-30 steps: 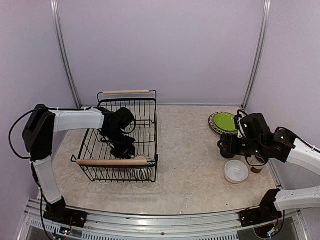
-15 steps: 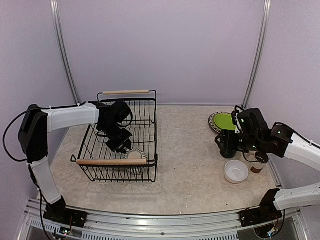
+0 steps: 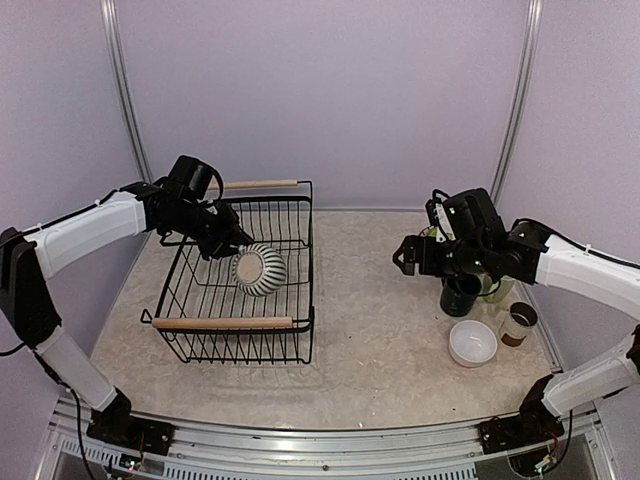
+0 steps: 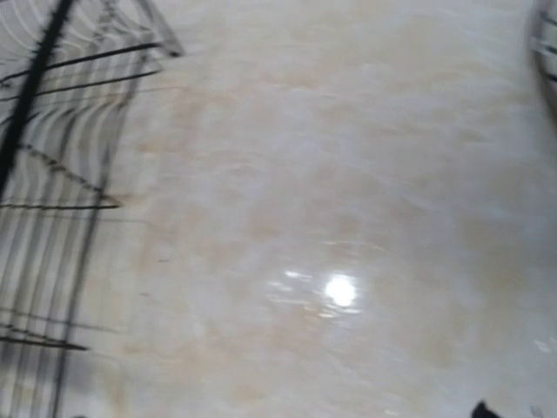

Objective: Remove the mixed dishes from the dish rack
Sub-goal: Grab the cup from the dish rack.

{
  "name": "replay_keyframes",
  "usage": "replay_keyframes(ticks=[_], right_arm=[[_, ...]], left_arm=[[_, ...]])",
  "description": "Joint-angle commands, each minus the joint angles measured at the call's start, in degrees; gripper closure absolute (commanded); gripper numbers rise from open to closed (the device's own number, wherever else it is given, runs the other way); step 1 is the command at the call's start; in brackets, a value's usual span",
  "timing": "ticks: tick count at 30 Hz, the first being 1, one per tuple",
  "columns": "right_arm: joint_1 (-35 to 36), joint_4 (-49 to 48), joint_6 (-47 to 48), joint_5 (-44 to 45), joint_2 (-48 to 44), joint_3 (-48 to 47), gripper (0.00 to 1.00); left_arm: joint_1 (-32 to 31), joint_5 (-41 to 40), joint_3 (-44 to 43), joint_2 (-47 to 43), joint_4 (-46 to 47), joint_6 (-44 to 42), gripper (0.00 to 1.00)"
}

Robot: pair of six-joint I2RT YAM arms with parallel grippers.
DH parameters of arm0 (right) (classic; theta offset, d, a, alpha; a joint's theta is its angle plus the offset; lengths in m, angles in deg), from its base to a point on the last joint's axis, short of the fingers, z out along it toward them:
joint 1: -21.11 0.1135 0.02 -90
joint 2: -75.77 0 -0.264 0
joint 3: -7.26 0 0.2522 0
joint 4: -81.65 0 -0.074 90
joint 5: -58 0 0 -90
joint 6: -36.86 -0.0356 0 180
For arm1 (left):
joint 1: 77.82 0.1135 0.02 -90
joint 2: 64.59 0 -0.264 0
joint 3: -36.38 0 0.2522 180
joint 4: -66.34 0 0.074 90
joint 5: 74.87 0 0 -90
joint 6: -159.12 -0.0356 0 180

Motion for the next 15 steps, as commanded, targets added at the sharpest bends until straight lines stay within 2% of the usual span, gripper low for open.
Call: replay_keyframes(ticks=[1,7,15], right_arm=[[-0.26,-5.78,3.73,-8.76,2.65,-2.71,0.05],[-0.28,-16.13,4.07,-21.50,7.88,-5.11,0.01],[0.21,-34.48,3.45,-39.41,16.20,-9.44,0.00]], left_arm=[[1.86,12.66,0.42,-3.14,12.77,-8.92,1.00],[2.75,18.05,0.05,-4.52,18.87,-13.83,1.00],[4.02,27.05,-1.76,-3.95,24.03,-12.25,1.00]])
